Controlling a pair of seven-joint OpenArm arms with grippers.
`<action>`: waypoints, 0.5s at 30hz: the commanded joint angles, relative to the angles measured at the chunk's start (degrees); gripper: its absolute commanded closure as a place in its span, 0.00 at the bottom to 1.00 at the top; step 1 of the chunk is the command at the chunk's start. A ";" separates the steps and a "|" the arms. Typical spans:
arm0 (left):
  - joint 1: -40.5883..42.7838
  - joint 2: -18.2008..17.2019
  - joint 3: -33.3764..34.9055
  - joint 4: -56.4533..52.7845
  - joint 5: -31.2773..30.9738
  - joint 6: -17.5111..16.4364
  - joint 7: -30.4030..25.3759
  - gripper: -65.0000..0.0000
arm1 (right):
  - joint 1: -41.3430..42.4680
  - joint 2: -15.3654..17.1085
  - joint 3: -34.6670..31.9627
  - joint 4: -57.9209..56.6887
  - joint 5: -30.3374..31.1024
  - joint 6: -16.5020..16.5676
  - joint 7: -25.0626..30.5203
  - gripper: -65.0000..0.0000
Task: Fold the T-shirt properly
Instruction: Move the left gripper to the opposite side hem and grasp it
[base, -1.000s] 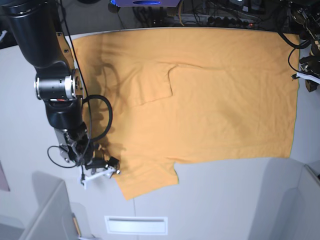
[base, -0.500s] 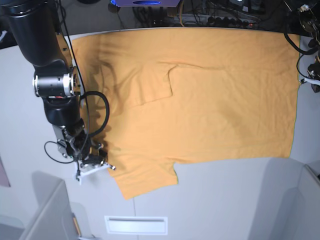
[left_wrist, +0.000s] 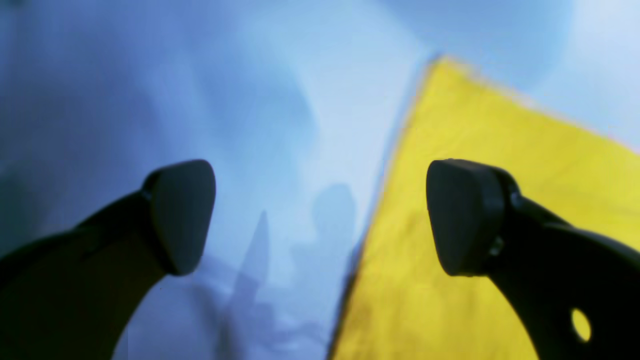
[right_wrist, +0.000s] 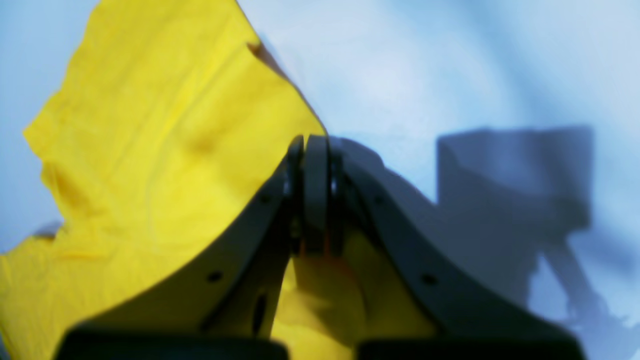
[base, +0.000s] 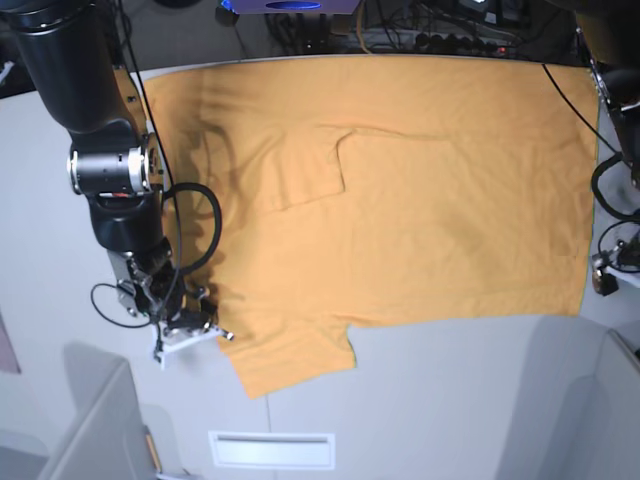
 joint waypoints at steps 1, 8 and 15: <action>-3.17 -1.41 2.79 -2.93 0.91 0.12 -2.87 0.00 | 2.19 0.28 -0.10 0.80 0.21 0.26 0.40 1.00; -14.42 1.23 11.23 -21.57 3.55 0.20 -8.50 0.00 | 2.19 0.64 -0.10 0.80 0.21 0.26 0.40 1.00; -12.58 3.86 10.44 -20.61 3.02 0.20 -8.67 0.00 | 2.19 0.72 -0.10 0.80 0.21 0.26 0.40 1.00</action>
